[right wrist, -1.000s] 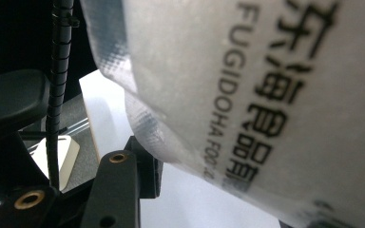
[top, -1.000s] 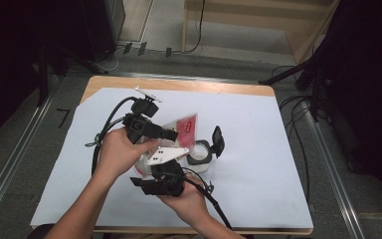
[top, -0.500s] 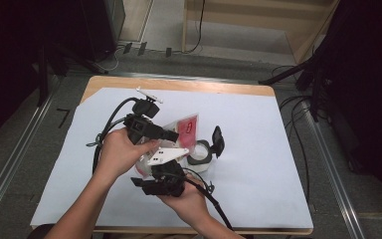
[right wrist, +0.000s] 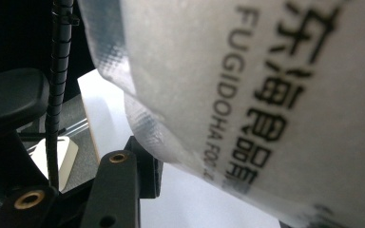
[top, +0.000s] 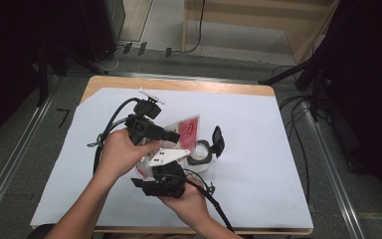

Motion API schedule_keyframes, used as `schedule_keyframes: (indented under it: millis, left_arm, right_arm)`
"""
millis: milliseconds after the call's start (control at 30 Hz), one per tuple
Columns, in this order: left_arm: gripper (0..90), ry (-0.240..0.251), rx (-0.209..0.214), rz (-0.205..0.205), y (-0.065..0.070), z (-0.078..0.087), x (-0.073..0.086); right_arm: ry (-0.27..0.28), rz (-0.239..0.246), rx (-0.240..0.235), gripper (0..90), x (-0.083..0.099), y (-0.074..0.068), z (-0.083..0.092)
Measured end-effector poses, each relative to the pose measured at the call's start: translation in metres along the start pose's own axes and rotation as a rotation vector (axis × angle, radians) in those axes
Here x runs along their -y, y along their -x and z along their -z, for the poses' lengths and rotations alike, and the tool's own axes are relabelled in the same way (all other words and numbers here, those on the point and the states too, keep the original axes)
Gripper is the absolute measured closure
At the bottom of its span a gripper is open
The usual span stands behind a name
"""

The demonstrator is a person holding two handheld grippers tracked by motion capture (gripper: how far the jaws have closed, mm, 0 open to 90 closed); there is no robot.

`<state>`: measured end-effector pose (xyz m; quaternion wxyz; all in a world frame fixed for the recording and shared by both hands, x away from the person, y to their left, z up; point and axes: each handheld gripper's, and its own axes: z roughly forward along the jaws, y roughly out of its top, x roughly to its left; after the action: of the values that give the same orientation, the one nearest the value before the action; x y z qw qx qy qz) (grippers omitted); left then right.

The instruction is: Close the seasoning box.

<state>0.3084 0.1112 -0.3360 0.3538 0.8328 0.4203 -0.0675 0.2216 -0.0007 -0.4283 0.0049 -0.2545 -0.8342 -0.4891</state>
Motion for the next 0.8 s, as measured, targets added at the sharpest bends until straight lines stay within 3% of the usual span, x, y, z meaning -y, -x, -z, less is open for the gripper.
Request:
schedule_keyframes:
  millis: [800]
  left_arm:
    - [75.7,0.004,-0.001,-0.003,0.0042,-0.0008,-0.0003]
  right_arm:
    - [-0.002,-0.012,0.002,56.5,0.0003,-0.0013,0.0023]
